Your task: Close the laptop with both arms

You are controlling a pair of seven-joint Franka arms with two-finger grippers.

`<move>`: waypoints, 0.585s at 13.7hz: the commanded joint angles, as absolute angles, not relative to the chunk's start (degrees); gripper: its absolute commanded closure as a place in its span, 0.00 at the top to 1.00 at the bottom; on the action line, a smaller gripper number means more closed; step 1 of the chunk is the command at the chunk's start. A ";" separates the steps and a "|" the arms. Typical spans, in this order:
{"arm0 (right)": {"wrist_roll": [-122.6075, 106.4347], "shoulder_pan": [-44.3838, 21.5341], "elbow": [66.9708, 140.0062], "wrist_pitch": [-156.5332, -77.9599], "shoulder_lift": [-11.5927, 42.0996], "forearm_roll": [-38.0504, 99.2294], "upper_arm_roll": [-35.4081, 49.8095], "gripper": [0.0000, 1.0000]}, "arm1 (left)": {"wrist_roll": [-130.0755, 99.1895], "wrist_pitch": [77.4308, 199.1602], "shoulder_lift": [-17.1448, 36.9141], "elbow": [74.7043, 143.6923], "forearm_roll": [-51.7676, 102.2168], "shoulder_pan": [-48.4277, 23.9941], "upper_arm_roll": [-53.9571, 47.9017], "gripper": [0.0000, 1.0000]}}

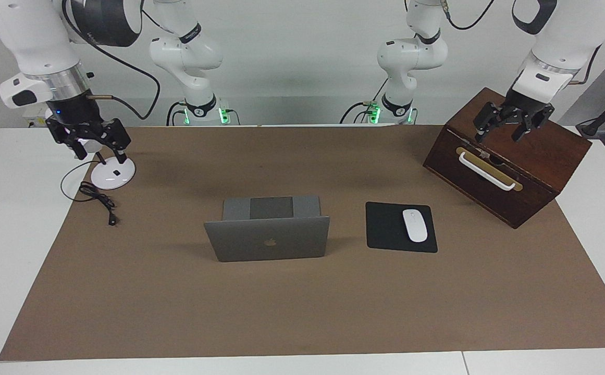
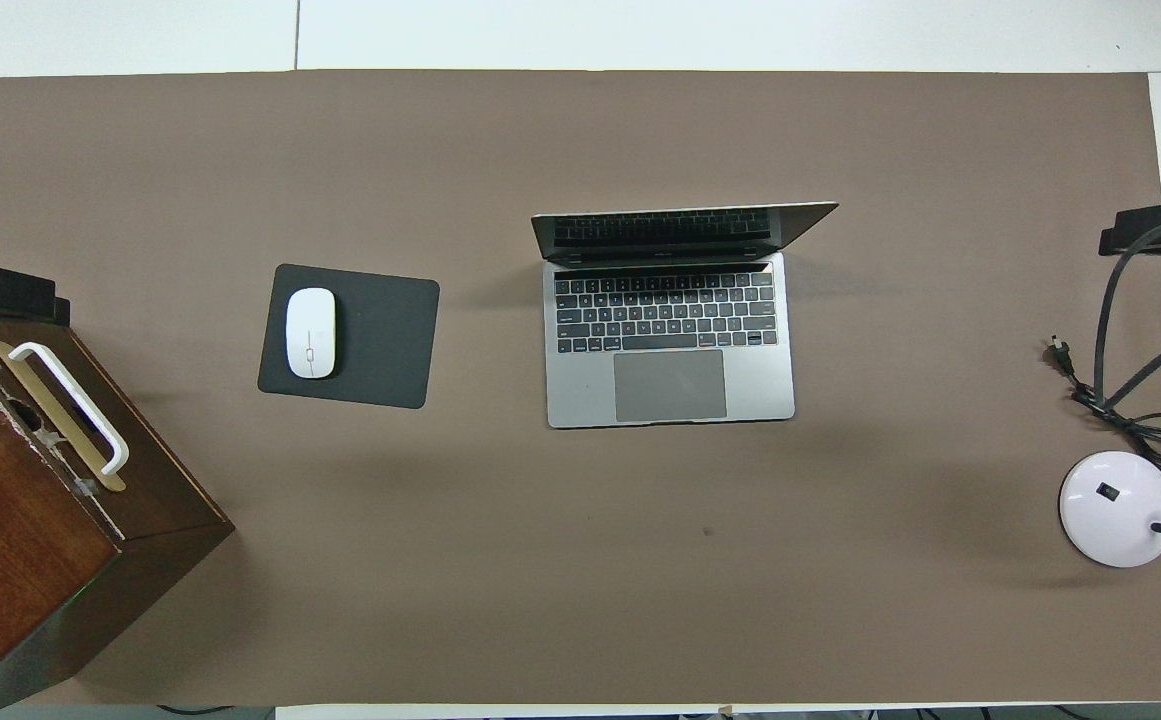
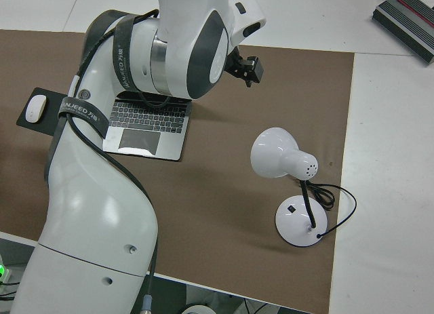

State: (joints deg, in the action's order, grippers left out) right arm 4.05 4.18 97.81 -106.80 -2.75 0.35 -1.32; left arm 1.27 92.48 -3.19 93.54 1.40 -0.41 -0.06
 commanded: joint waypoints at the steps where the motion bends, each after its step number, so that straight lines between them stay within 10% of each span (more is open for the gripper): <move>1: 0.45 5.19 98.79 -112.57 -1.85 0.62 -0.88 0.96 | 1.50 93.87 -4.75 95.54 1.49 0.26 -0.35 0.43; 4: -0.09 5.10 98.79 -116.09 -0.79 0.62 -0.88 0.84 | 1.23 93.61 -4.75 95.36 1.49 0.26 -0.35 0.00; 8: -0.09 4.92 98.79 -118.30 0.35 0.26 -0.88 0.55 | 0.79 92.99 -4.40 94.75 1.23 0.26 -0.35 0.00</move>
State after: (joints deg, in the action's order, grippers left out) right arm 1.67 4.19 98.14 -116.76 0.36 0.35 -1.34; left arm 1.13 92.55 -3.23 93.59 1.39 -0.38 -0.02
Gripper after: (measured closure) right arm 0.392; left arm 0.877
